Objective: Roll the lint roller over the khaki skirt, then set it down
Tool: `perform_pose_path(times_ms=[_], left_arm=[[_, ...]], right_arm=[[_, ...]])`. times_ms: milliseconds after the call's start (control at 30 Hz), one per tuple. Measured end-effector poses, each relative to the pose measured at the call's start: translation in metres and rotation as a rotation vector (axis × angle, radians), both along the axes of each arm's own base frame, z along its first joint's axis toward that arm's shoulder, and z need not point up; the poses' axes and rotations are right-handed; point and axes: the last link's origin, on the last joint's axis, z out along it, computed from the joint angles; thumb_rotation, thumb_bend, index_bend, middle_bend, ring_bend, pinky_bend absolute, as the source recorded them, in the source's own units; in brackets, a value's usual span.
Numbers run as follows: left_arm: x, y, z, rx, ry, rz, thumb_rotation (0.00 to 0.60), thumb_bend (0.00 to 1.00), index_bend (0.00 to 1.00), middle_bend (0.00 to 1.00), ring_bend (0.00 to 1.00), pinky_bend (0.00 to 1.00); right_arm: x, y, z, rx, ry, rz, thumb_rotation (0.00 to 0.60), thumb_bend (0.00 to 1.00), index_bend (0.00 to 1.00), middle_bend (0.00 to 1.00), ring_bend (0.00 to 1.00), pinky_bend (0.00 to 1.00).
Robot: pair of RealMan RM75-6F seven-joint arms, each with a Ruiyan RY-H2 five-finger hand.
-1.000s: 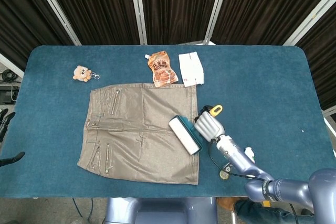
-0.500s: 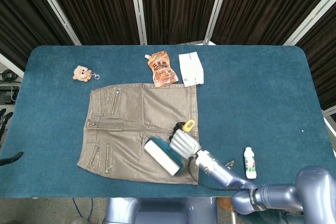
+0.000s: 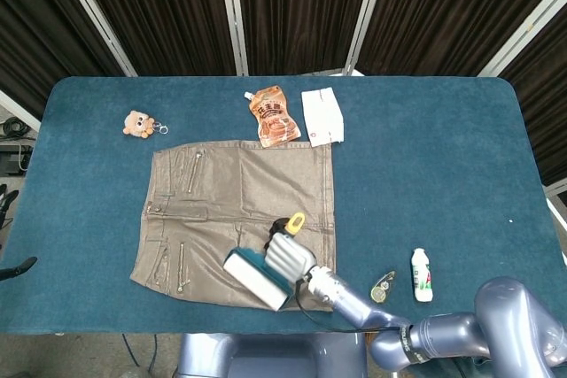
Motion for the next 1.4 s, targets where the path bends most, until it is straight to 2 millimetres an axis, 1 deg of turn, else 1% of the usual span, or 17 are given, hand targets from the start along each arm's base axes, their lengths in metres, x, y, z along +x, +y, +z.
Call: perform_pose_path(times_ms=[67,267,500,700,867,900,933,967,1000,1033,1067,1100,1133,1167,1233,1333,1400], left_arm=[[0.000,0.000,0.000,-0.001,0.001,-0.001,0.600,0.04,0.00,0.00,0.00,0.00],[0.001,0.000,-0.003,-0.006,0.008,0.000,0.600,0.04,0.00,0.00,0.00,0.00],[0.002,0.002,-0.009,-0.017,0.023,0.005,0.600,0.04,0.00,0.00,0.00,0.00],[0.003,0.003,-0.012,-0.021,0.029,0.007,0.600,0.04,0.00,0.00,0.00,0.00],[0.004,0.003,-0.013,-0.022,0.029,0.008,0.600,0.04,0.00,0.00,0.00,0.00],[0.004,0.003,-0.013,-0.022,0.029,0.007,0.600,0.04,0.00,0.00,0.00,0.00],[0.004,0.003,-0.013,-0.022,0.028,0.007,0.600,0.04,0.00,0.00,0.00,0.00],[0.004,0.003,-0.013,-0.021,0.027,0.007,0.600,0.04,0.00,0.00,0.00,0.00],[0.004,0.002,-0.013,-0.021,0.026,0.007,0.600,0.04,0.00,0.00,0.00,0.00],[0.004,0.002,-0.012,-0.021,0.025,0.007,0.600,0.04,0.00,0.00,0.00,0.00],[0.004,0.002,-0.012,-0.021,0.024,0.007,0.600,0.04,0.00,0.00,0.00,0.00],[0.004,0.002,-0.012,-0.021,0.024,0.006,0.600,0.04,0.00,0.00,0.00,0.00],[0.004,0.002,-0.012,-0.021,0.023,0.006,0.600,0.04,0.00,0.00,0.00,0.00],[0.004,0.002,-0.012,-0.021,0.022,0.006,0.600,0.04,0.00,0.00,0.00,0.00],[0.004,0.002,-0.011,-0.022,0.019,0.005,0.600,0.04,0.00,0.00,0.00,0.00],[0.006,0.001,-0.009,-0.019,0.007,-0.001,0.600,0.04,0.00,0.00,0.00,0.00],[0.007,-0.001,-0.006,-0.016,-0.002,-0.010,0.600,0.04,0.00,0.00,0.00,0.00]], right_arm=[[-0.008,-0.008,0.005,-0.029,0.010,-0.019,0.600,0.92,0.50,0.50,0.40,0.40],[-0.041,-0.040,0.028,-0.129,0.038,-0.105,0.600,0.92,0.50,0.50,0.40,0.40],[-0.093,-0.074,0.059,-0.239,0.069,-0.241,0.600,0.92,0.50,0.50,0.40,0.40],[-0.126,-0.087,0.077,-0.284,0.063,-0.333,0.600,0.92,0.50,0.50,0.40,0.40],[-0.146,-0.092,0.087,-0.303,0.048,-0.410,0.600,0.91,0.50,0.50,0.39,0.40],[-0.150,-0.092,0.089,-0.305,0.042,-0.429,0.600,0.90,0.49,0.50,0.39,0.40],[-0.153,-0.092,0.090,-0.307,0.036,-0.442,0.600,0.87,0.47,0.50,0.37,0.40],[-0.155,-0.092,0.091,-0.309,0.031,-0.456,0.600,0.76,0.41,0.47,0.34,0.40],[-0.159,-0.093,0.092,-0.314,0.024,-0.472,0.600,0.60,0.32,0.41,0.29,0.39],[-0.161,-0.093,0.093,-0.318,0.019,-0.484,0.600,0.36,0.18,0.32,0.21,0.35],[-0.163,-0.093,0.094,-0.320,0.013,-0.495,0.600,0.21,0.10,0.25,0.16,0.32],[-0.165,-0.092,0.095,-0.322,0.007,-0.509,0.600,0.06,0.03,0.16,0.10,0.27],[-0.166,-0.092,0.096,-0.323,0.004,-0.519,0.600,0.01,0.00,0.10,0.06,0.23],[-0.167,-0.092,0.097,-0.325,-0.001,-0.532,0.600,0.00,0.00,0.07,0.04,0.20],[-0.167,-0.090,0.099,-0.329,-0.020,-0.559,0.600,0.00,0.00,0.01,0.00,0.11],[-0.163,-0.085,0.109,-0.347,-0.076,-0.585,0.600,0.00,0.00,0.00,0.00,0.01],[-0.160,-0.079,0.119,-0.350,-0.120,-0.603,0.600,0.00,0.00,0.00,0.00,0.00]])
